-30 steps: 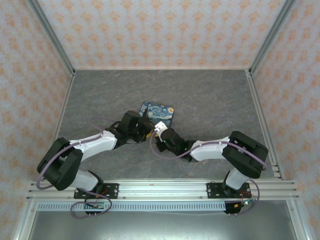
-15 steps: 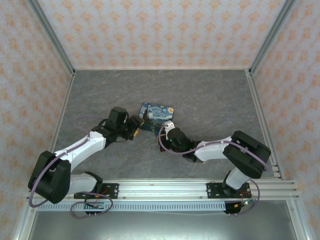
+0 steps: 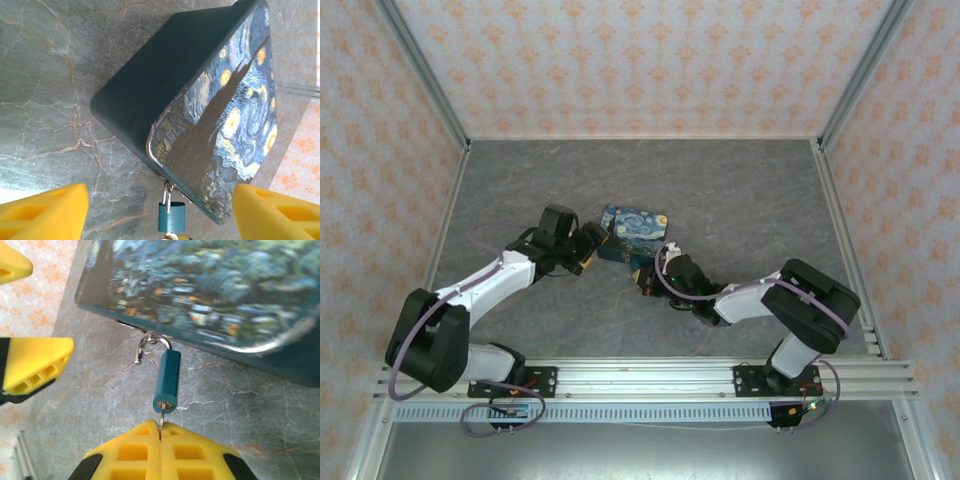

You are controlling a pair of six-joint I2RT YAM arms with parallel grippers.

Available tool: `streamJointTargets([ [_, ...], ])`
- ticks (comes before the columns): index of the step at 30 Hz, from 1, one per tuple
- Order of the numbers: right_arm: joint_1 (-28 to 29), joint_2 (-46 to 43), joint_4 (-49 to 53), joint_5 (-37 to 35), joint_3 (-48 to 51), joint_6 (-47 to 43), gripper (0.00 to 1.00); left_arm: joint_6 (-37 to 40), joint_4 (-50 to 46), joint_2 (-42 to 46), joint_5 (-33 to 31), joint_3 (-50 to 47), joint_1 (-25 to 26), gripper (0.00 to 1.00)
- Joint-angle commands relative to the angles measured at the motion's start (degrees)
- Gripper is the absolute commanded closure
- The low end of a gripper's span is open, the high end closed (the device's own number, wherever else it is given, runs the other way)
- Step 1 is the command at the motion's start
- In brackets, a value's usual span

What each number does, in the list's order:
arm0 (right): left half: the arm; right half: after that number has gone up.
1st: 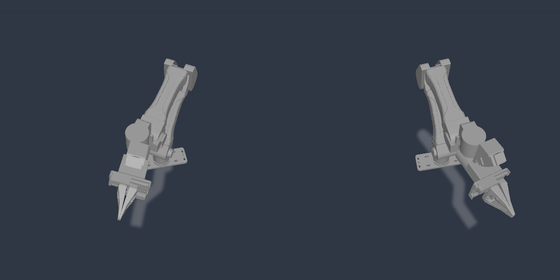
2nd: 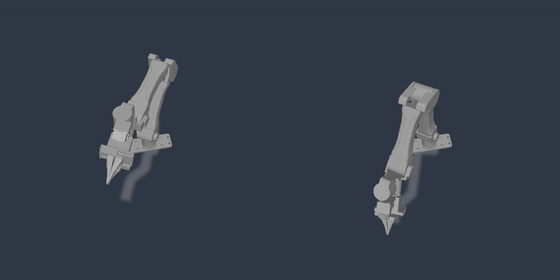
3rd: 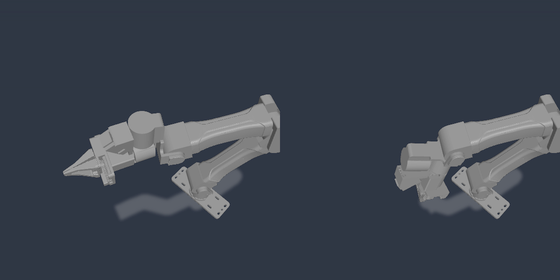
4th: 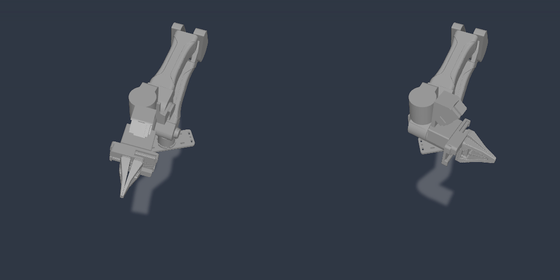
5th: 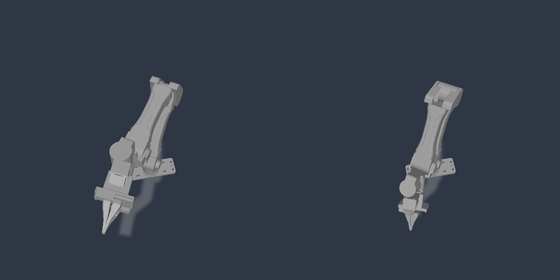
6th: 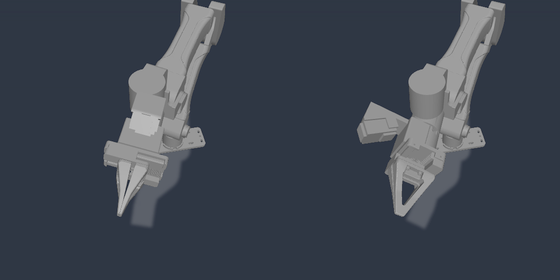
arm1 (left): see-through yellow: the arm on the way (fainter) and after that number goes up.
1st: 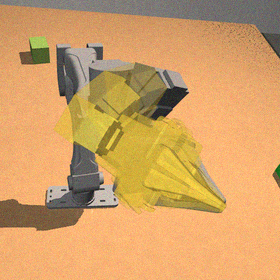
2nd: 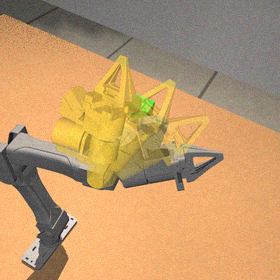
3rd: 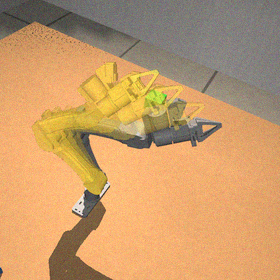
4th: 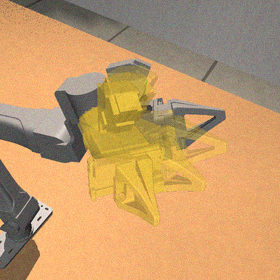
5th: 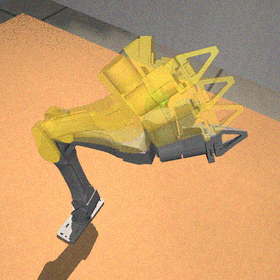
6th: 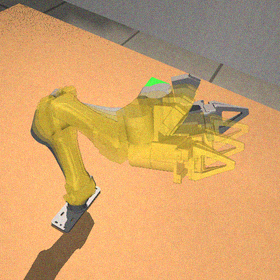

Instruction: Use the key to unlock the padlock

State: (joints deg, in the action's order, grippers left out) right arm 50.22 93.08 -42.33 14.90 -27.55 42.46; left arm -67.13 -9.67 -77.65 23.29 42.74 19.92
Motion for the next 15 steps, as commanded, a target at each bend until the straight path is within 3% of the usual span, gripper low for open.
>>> streamJointTargets([
  [1, -1.0, 3.0, -5.9, 2.4, 1.4, 8.4, 1.0, 2.1, -0.5, -2.0, -1.0, 2.4, -0.4, 0.24],
  [9, -3.1, 6.9, -4.9, 7.3, -0.3, 12.1, 0.99, 5.3, -0.6, -6.7, -0.5, 5.7, -1.3, 0.24],
  [12, -3.7, 5.9, -2.4, 7.1, -0.3, 10.9, 0.94, 7.0, -0.8, -8.1, 0.0, 7.2, -2.0, 0.23],
  [15, -4.0, 4.5, -0.3, 6.1, -0.2, 9.8, 0.81, 8.5, -1.2, -9.3, 0.2, 9.1, -2.4, 0.22],
])
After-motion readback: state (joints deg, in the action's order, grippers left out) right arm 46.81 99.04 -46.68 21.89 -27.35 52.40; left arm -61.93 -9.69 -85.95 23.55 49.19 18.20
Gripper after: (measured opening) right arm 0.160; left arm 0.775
